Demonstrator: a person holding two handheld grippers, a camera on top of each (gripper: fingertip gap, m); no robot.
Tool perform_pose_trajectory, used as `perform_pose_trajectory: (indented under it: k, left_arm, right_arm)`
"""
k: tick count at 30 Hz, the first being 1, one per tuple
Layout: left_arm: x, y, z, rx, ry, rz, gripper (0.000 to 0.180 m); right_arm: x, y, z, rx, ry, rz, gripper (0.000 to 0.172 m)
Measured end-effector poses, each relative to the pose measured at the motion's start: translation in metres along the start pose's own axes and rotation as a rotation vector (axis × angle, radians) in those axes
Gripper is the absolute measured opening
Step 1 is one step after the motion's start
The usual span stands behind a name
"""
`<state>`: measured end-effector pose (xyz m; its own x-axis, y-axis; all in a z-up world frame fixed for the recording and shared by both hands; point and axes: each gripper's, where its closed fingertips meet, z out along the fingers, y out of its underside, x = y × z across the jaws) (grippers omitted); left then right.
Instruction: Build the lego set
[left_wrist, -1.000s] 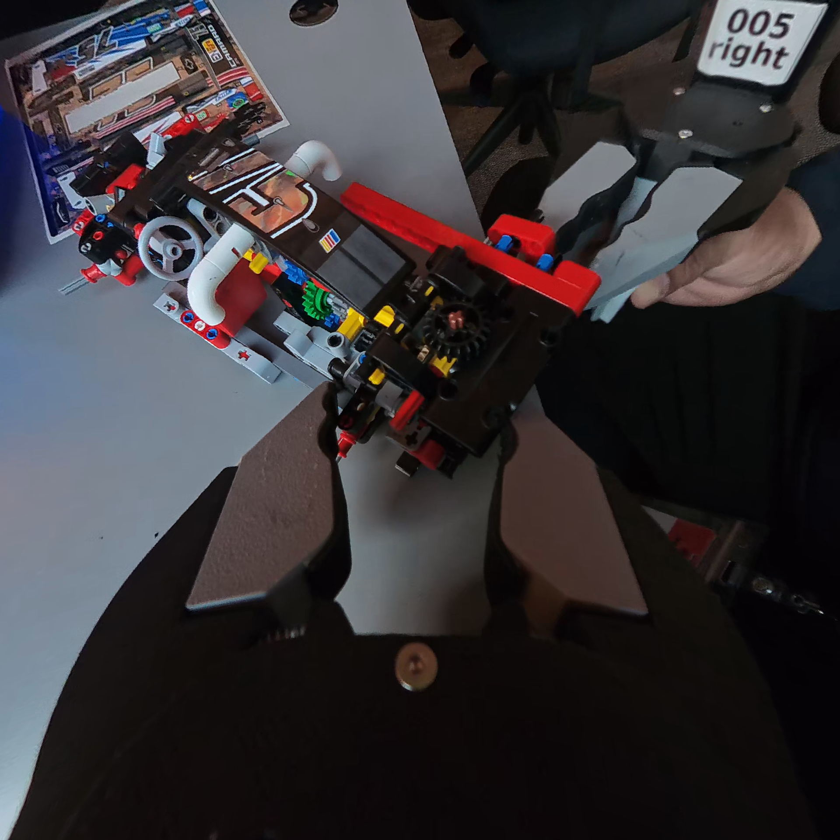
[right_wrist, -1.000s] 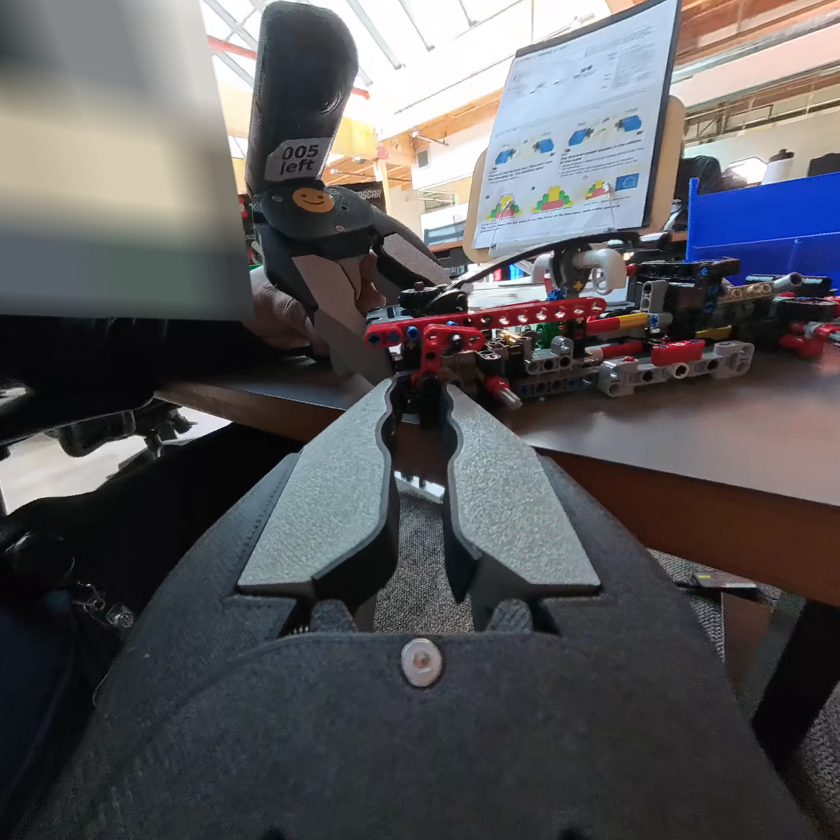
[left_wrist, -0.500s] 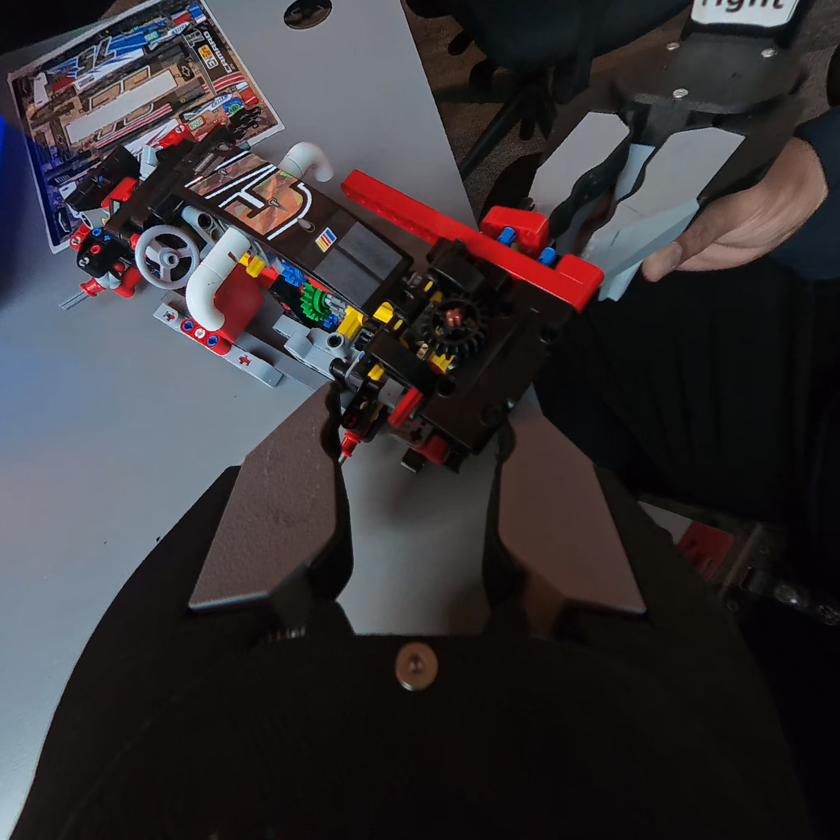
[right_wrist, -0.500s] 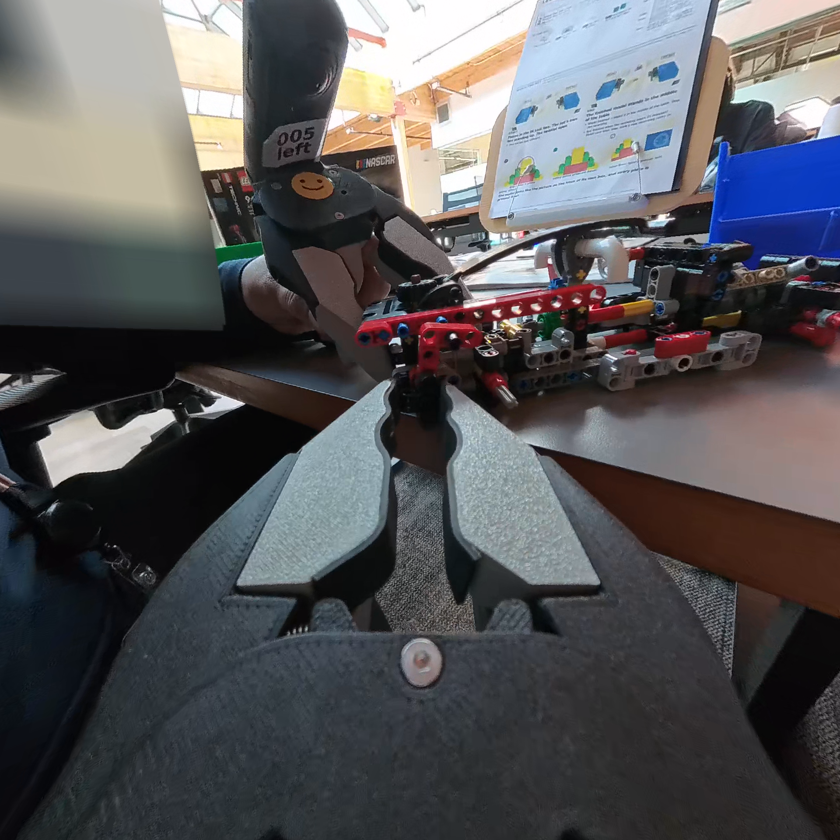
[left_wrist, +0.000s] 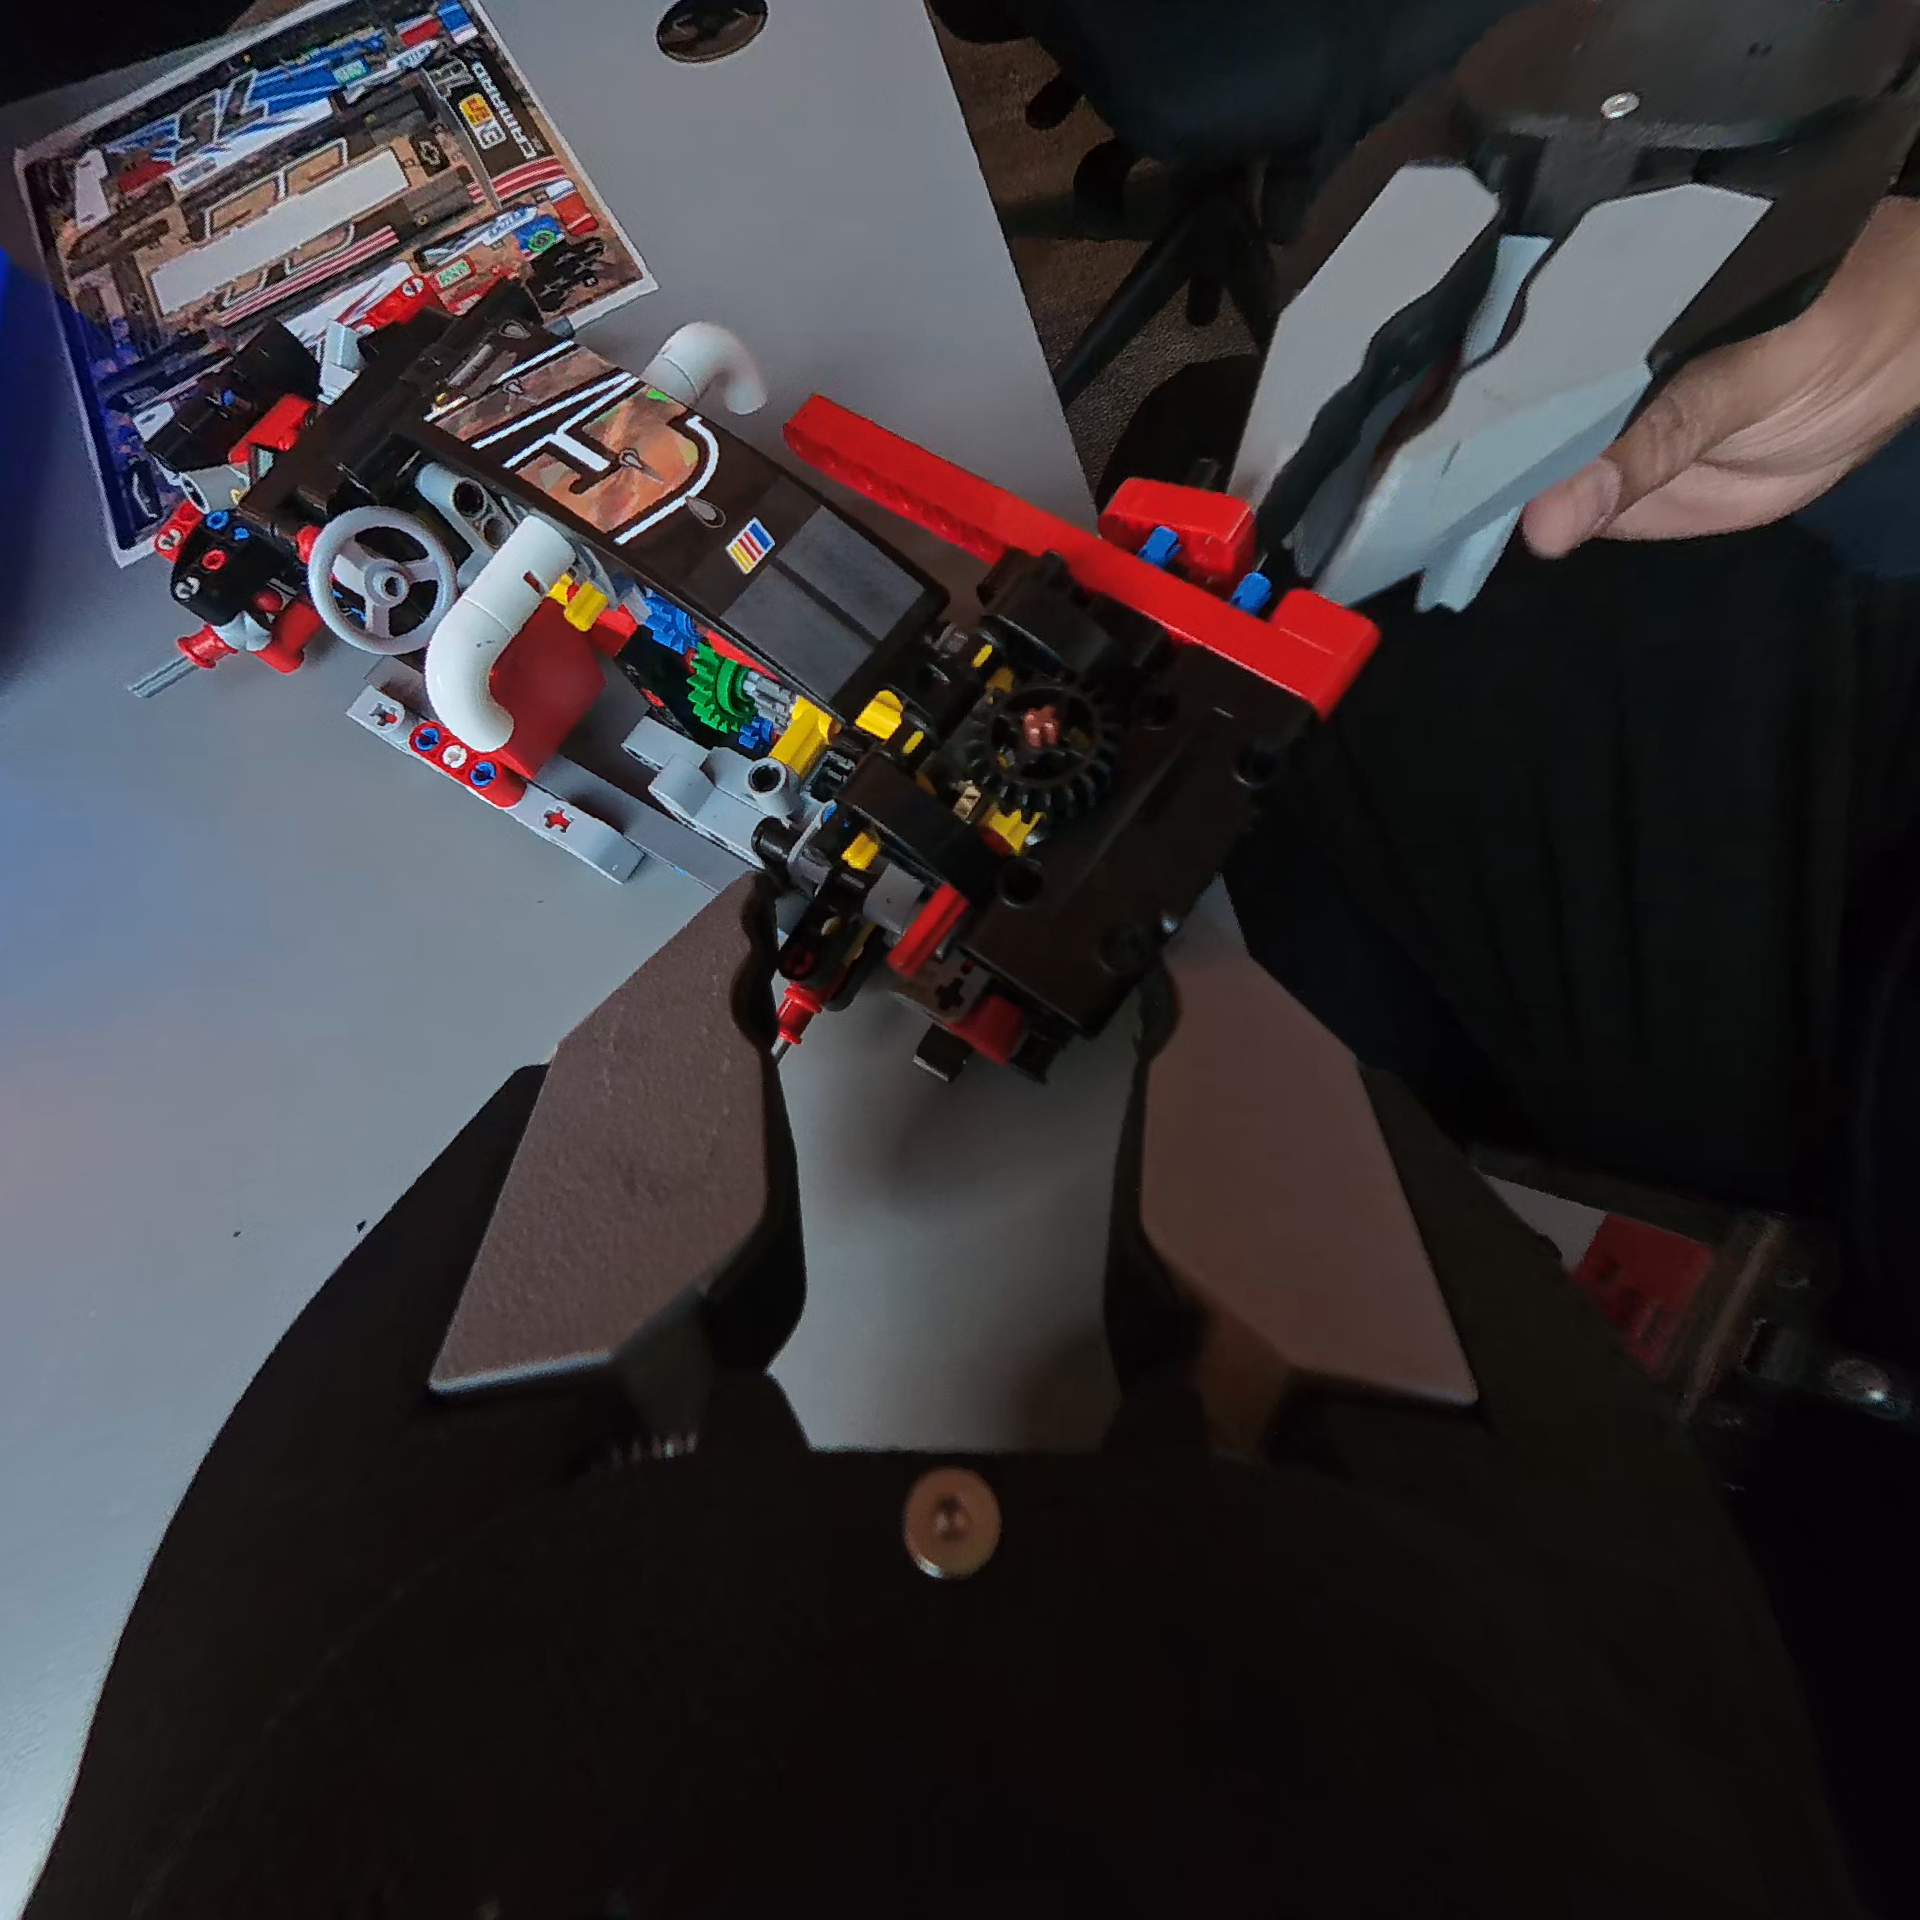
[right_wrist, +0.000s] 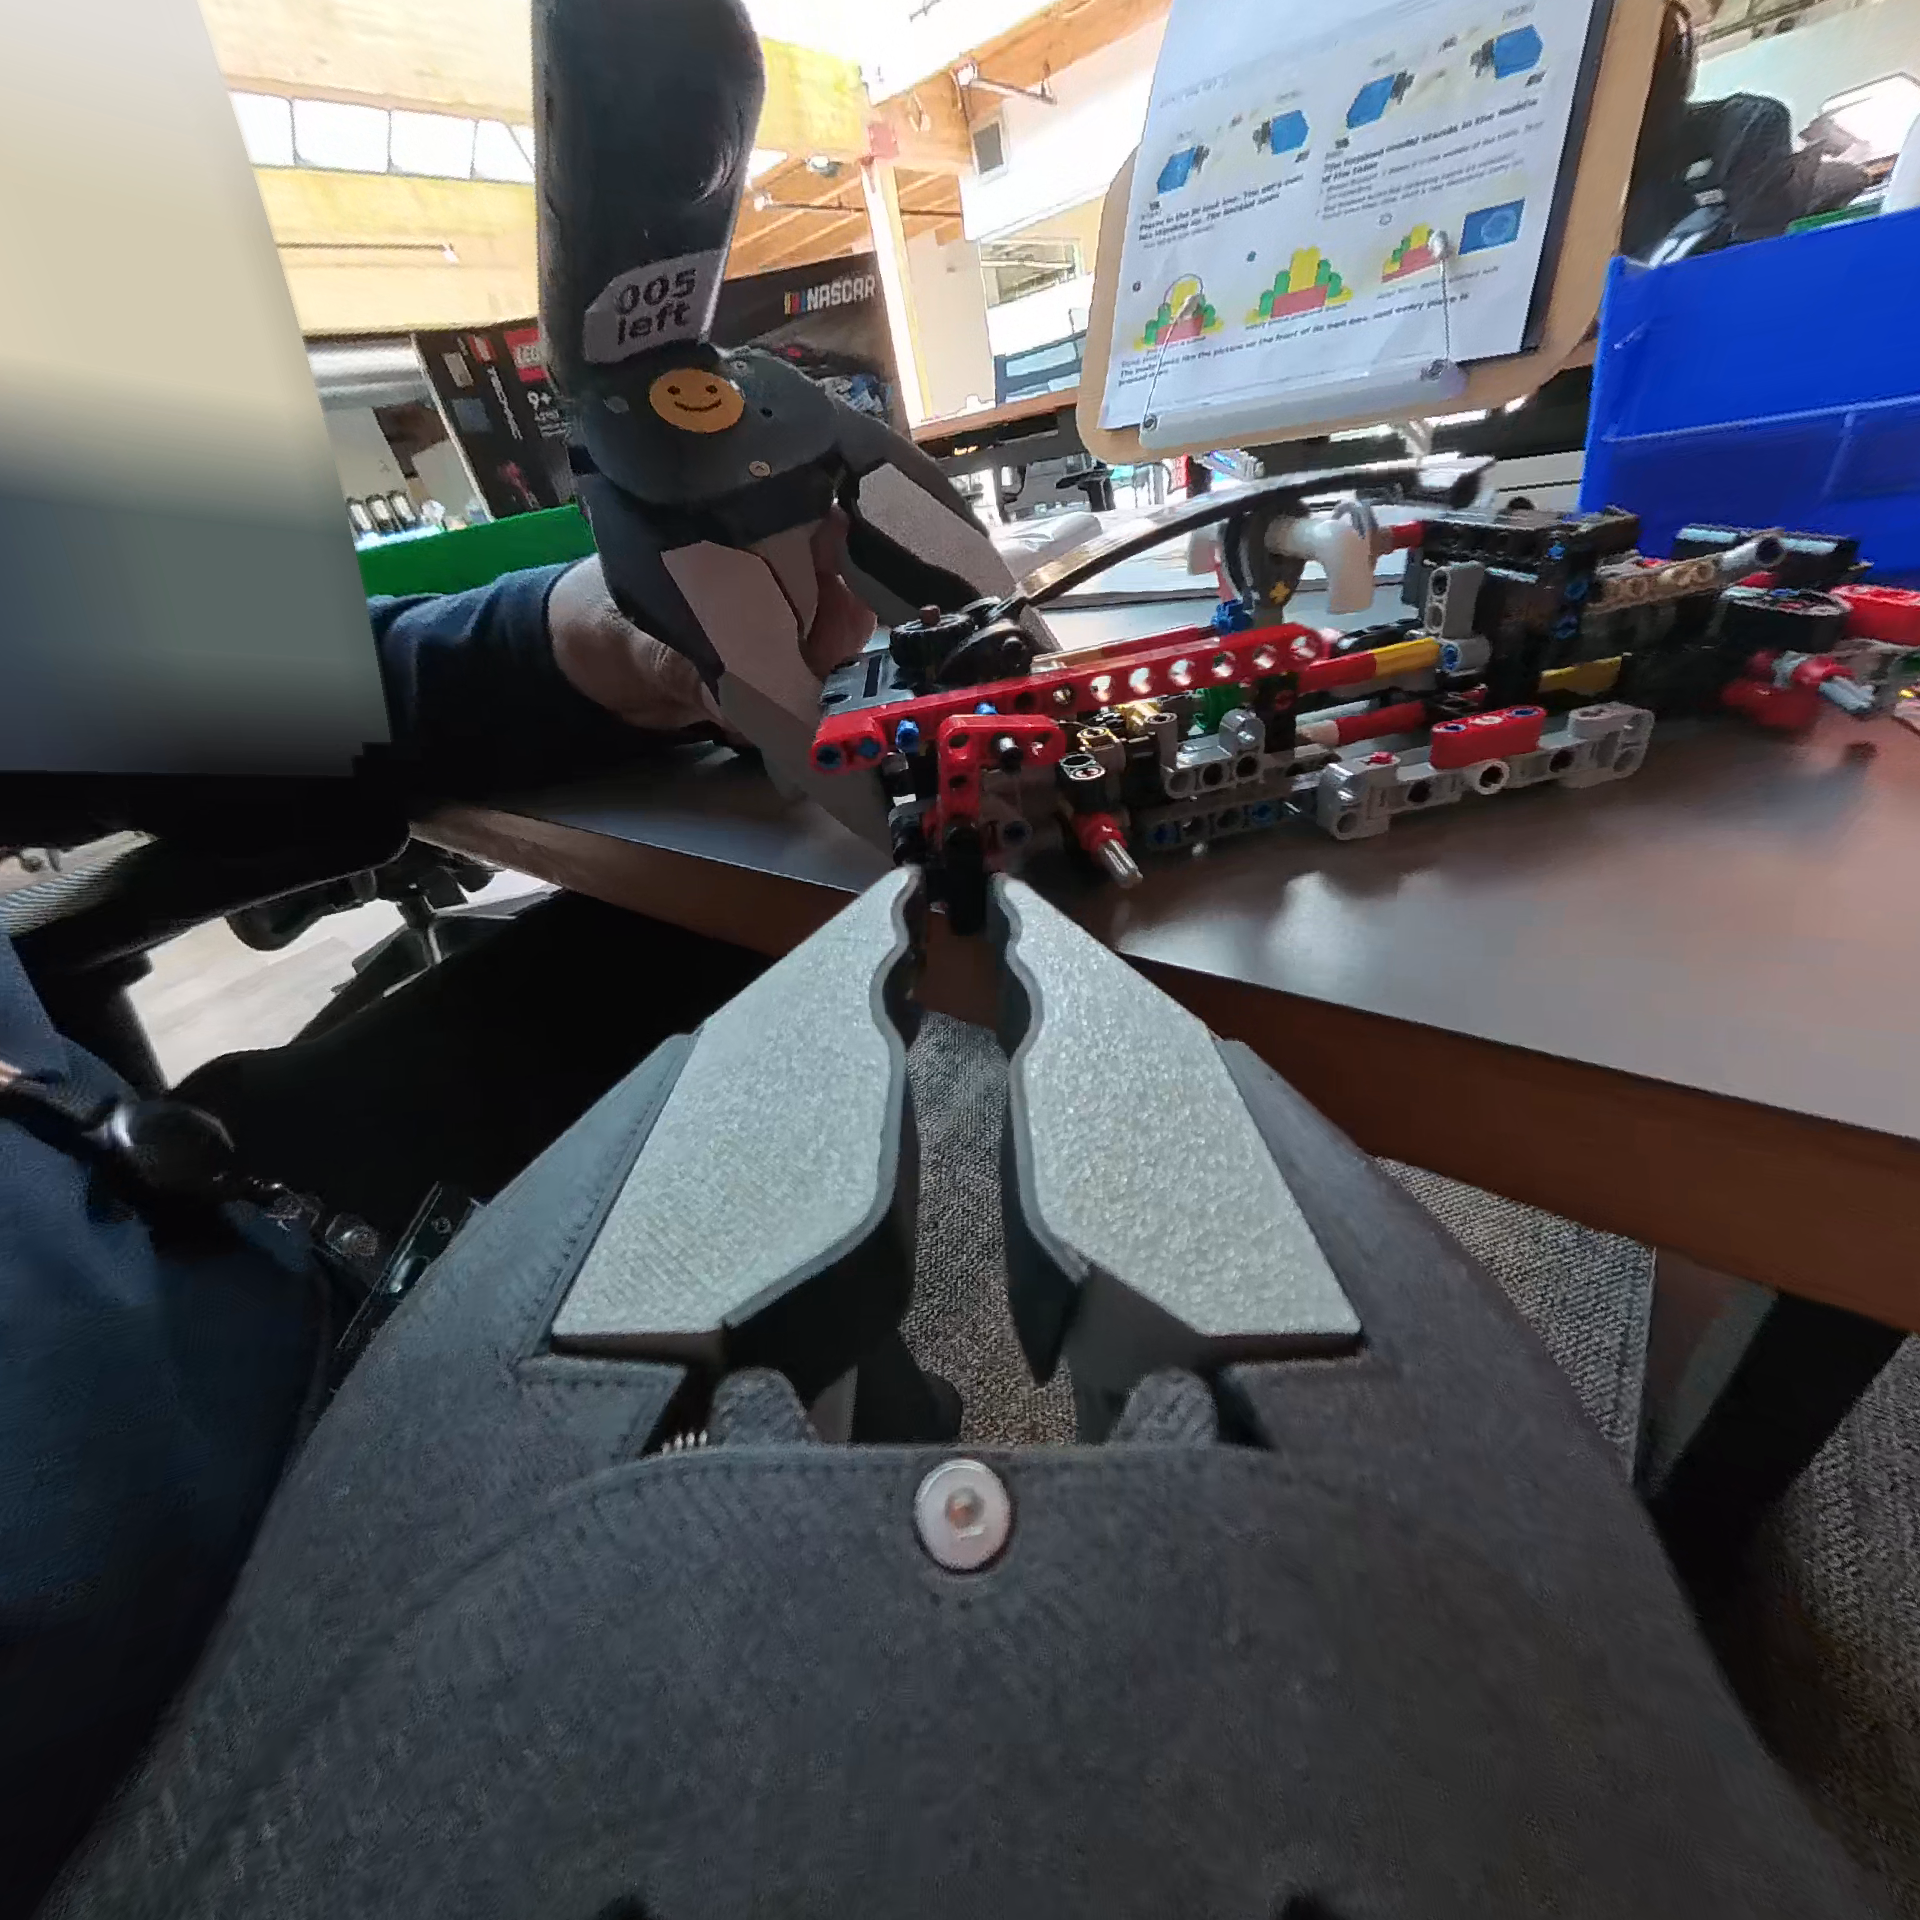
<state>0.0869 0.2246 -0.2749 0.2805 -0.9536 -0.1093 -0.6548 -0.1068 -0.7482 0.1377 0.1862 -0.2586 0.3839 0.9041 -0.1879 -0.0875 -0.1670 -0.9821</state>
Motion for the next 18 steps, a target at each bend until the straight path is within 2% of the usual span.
perform_pose_trajectory:
  k: [3, 7, 18]
  left_arm:
    - [-0.001, 0.001, -0.001, 0.001, 0.002, -0.005, 0.068]
    - [-0.003, 0.002, -0.002, 0.000, 0.002, 0.000, 0.069]
    - [-0.009, 0.012, -0.012, 0.009, 0.071, 0.072, 0.069]
  right_arm:
    - [0.004, -0.006, -0.006, 0.015, 0.006, 0.034, 0.003]
    - [0.006, -0.005, -0.004, -0.027, 0.009, 0.029, 0.007]
    - [-0.006, -0.015, 0.004, -0.081, -0.029, -0.066, 0.010]
